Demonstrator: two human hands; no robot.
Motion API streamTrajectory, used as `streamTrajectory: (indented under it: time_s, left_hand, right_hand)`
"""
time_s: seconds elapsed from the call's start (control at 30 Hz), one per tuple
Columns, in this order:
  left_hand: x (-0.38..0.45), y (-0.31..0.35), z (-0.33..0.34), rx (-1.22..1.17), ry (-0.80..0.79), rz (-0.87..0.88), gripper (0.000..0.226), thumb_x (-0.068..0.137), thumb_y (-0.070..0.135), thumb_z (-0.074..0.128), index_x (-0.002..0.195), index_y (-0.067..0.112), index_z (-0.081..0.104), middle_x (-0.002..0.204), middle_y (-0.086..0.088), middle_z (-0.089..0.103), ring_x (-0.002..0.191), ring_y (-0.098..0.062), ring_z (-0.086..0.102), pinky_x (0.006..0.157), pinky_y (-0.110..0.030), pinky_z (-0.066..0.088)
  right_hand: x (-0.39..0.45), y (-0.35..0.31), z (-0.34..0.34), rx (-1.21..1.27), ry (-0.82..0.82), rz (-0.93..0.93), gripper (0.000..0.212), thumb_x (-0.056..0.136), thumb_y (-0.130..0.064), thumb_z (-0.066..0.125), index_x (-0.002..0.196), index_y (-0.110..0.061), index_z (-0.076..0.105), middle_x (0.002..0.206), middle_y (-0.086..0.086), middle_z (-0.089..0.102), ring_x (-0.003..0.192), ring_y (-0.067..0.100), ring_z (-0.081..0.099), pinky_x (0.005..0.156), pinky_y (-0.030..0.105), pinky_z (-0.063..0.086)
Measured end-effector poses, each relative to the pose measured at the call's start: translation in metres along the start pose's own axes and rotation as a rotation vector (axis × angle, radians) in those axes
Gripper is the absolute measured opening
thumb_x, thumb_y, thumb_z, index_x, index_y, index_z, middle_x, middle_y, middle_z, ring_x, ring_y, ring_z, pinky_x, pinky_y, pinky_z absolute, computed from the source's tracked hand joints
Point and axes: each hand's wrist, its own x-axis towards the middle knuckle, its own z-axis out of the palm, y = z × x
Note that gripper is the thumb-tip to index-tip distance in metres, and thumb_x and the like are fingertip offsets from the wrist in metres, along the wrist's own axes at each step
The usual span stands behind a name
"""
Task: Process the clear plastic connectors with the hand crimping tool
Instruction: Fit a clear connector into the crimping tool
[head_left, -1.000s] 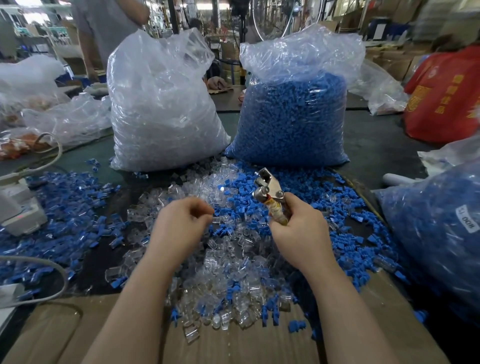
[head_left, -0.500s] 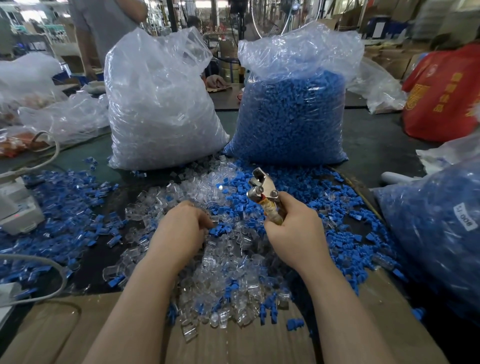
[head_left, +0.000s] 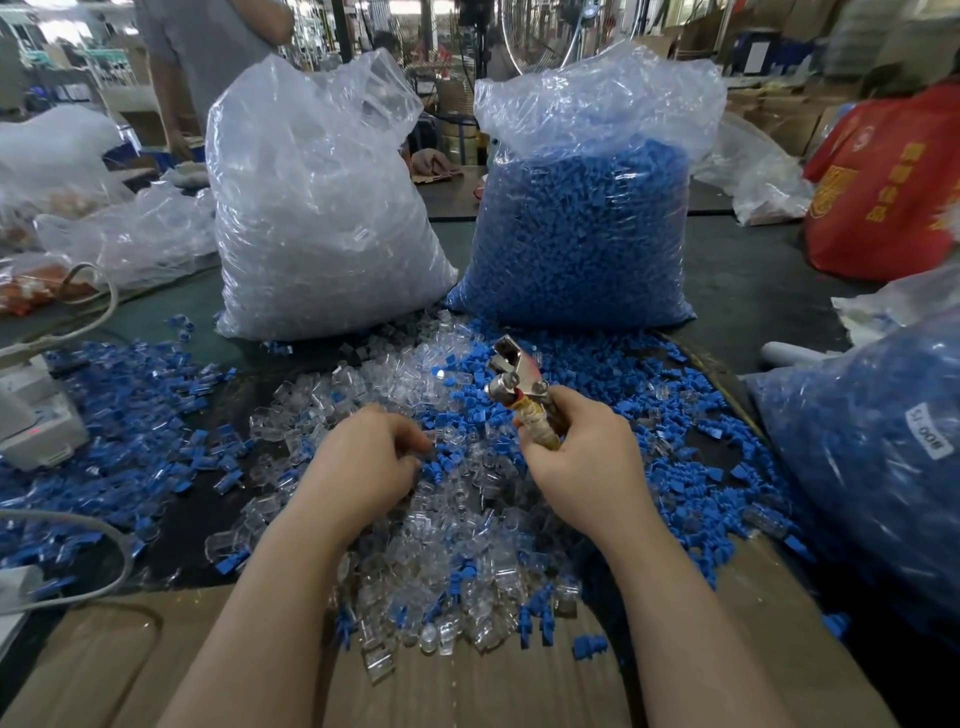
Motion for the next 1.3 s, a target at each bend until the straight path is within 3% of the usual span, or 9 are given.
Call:
streamTrajectory:
  time_s: [0.17, 0.27, 0.37, 0.47, 0.67, 0.8, 0.93, 1.1, 1.3]
  left_hand:
    - [0.000, 0.005, 0.002, 0.009, -0.101, -0.006, 0.018, 0.093, 0.021, 0.065, 0.099, 0.036, 0.073, 0.083, 0.022, 0.063, 0.070, 0.005, 0.061, 0.050, -0.007, 0.037]
    - [0.001, 0.006, 0.001, 0.006, -0.095, -0.020, 0.016, 0.091, 0.021, 0.068, 0.086, 0.037, 0.071, 0.073, 0.023, 0.061, 0.067, 0.007, 0.059, 0.051, -0.006, 0.036]
    - [-0.002, 0.008, 0.003, 0.018, -0.089, -0.020, 0.030, 0.088, 0.017, 0.072, 0.071, 0.039, 0.059, 0.077, 0.021, 0.062, 0.072, 0.005, 0.059, 0.065, -0.015, 0.050]
    - [-0.004, 0.011, 0.005, 0.027, -0.088, -0.012, 0.024, 0.087, 0.023, 0.073, 0.074, 0.037, 0.059, 0.082, 0.016, 0.066, 0.076, -0.001, 0.063, 0.078, -0.027, 0.056]
    - [-0.013, 0.035, -0.004, -0.521, 0.020, 0.055, 0.010, 0.085, 0.028, 0.075, 0.080, 0.035, 0.071, 0.075, 0.014, 0.073, 0.069, -0.001, 0.068, 0.062, -0.014, 0.051]
    - [-0.019, 0.049, -0.005, -0.635, -0.010, 0.093, 0.022, 0.087, 0.019, 0.073, 0.076, 0.038, 0.075, 0.076, 0.006, 0.075, 0.078, -0.015, 0.070, 0.071, -0.031, 0.056]
    - [-0.019, 0.049, -0.006, -0.706, -0.019, 0.108, 0.024, 0.086, 0.010, 0.073, 0.080, 0.033, 0.075, 0.073, 0.010, 0.075, 0.069, 0.000, 0.068, 0.060, -0.008, 0.048]
    - [-0.016, 0.041, -0.006, -0.632, -0.088, 0.125, 0.018, 0.084, 0.007, 0.074, 0.094, 0.021, 0.070, 0.083, 0.001, 0.076, 0.081, -0.013, 0.072, 0.077, -0.025, 0.058]
    - [-0.014, 0.030, -0.005, -0.136, -0.277, 0.155, 0.032, 0.084, 0.003, 0.060, 0.076, 0.033, 0.067, 0.074, 0.016, 0.065, 0.057, 0.012, 0.056, 0.051, -0.005, 0.041]
  right_hand:
    - [-0.001, 0.001, 0.000, -0.001, -0.004, -0.001, 0.015, 0.083, -0.025, 0.063, 0.073, -0.031, 0.054, 0.060, -0.009, 0.057, 0.056, 0.013, 0.051, 0.049, 0.034, 0.038]
    - [-0.001, 0.000, 0.000, 0.001, -0.008, -0.001, 0.013, 0.083, -0.024, 0.062, 0.075, -0.030, 0.055, 0.062, -0.008, 0.059, 0.058, 0.013, 0.052, 0.050, 0.036, 0.041]
    - [-0.001, 0.000, -0.001, -0.009, -0.012, -0.010, 0.014, 0.083, -0.024, 0.062, 0.075, -0.032, 0.055, 0.061, -0.008, 0.058, 0.056, 0.013, 0.051, 0.048, 0.032, 0.037]
    - [-0.001, 0.001, -0.001, -0.024, -0.018, -0.015, 0.010, 0.083, -0.024, 0.063, 0.078, -0.031, 0.057, 0.061, -0.008, 0.058, 0.054, 0.012, 0.050, 0.046, 0.029, 0.034]
    - [0.000, -0.002, -0.002, 0.047, -0.003, -0.032, 0.003, 0.086, -0.025, 0.067, 0.087, -0.024, 0.064, 0.069, -0.007, 0.064, 0.065, 0.014, 0.058, 0.057, 0.037, 0.048]
    - [-0.001, -0.004, -0.004, 0.139, -0.041, -0.052, 0.008, 0.088, -0.028, 0.069, 0.093, -0.022, 0.067, 0.074, -0.006, 0.066, 0.068, 0.017, 0.060, 0.062, 0.045, 0.051]
    - [0.000, -0.005, -0.005, 0.145, -0.047, -0.054, 0.013, 0.088, -0.030, 0.071, 0.097, -0.022, 0.068, 0.081, -0.006, 0.068, 0.075, 0.019, 0.062, 0.067, 0.046, 0.053]
    - [0.000, -0.006, -0.003, 0.108, -0.032, -0.053, 0.009, 0.088, -0.028, 0.070, 0.091, -0.022, 0.065, 0.072, -0.008, 0.063, 0.069, 0.018, 0.059, 0.065, 0.045, 0.052]
    - [0.001, -0.003, -0.002, 0.097, 0.062, -0.019, 0.024, 0.090, -0.033, 0.067, 0.072, -0.031, 0.051, 0.063, -0.011, 0.055, 0.062, 0.016, 0.054, 0.061, 0.043, 0.048]
